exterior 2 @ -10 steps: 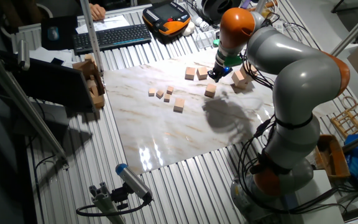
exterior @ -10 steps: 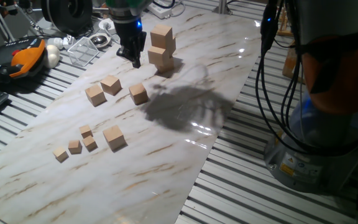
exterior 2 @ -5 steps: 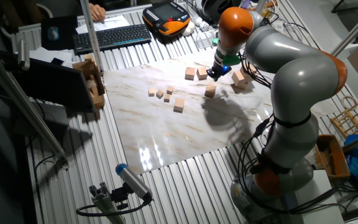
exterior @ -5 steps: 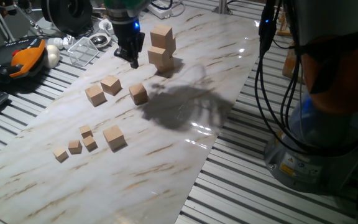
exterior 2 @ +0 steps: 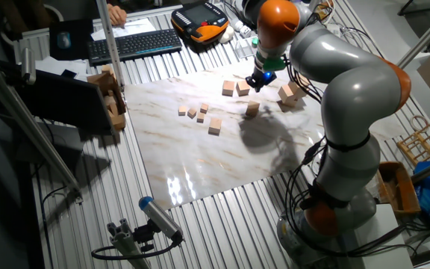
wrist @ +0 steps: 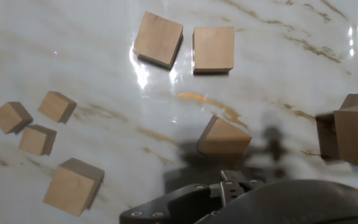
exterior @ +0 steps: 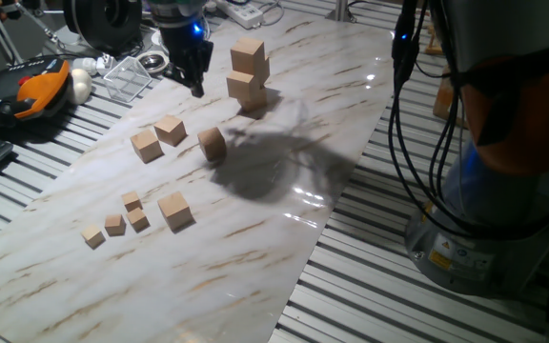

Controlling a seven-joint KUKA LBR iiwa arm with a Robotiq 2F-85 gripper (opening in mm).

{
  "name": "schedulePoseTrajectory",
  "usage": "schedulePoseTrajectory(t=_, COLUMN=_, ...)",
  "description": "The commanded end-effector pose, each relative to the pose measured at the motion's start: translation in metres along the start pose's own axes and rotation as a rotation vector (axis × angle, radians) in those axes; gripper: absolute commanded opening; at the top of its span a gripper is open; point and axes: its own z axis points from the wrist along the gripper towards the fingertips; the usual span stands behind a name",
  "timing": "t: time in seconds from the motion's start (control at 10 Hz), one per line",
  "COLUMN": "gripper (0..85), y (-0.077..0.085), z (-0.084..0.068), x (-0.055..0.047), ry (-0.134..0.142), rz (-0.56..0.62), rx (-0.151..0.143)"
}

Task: Stack the blocks into a cross shape

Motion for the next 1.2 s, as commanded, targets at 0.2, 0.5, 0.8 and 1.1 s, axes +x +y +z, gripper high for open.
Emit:
schedulePoseTrajectory(t=0.2, gripper=0.0, y=0.001, z=-0.001, x=-0.002, ry=-0.008, rz=-0.005, rx=0.005)
schedulePoseTrajectory(t=0.5, gripper=0.0, y=-0.005, z=0.005, x=-0.009, ry=-0.006, rz=-0.017, rx=-0.007)
schedulePoseTrajectory(t=0.8, gripper=0.0, y=-0.007, z=0.006, x=-0.011, ry=-0.008, rz=-0.017, rx=-0.010)
schedulePoseTrajectory(t=1.1, gripper=0.0, y=-0.014, z=0.003, x=-0.013, ry=-0.021, rz=-0.024, rx=-0.031)
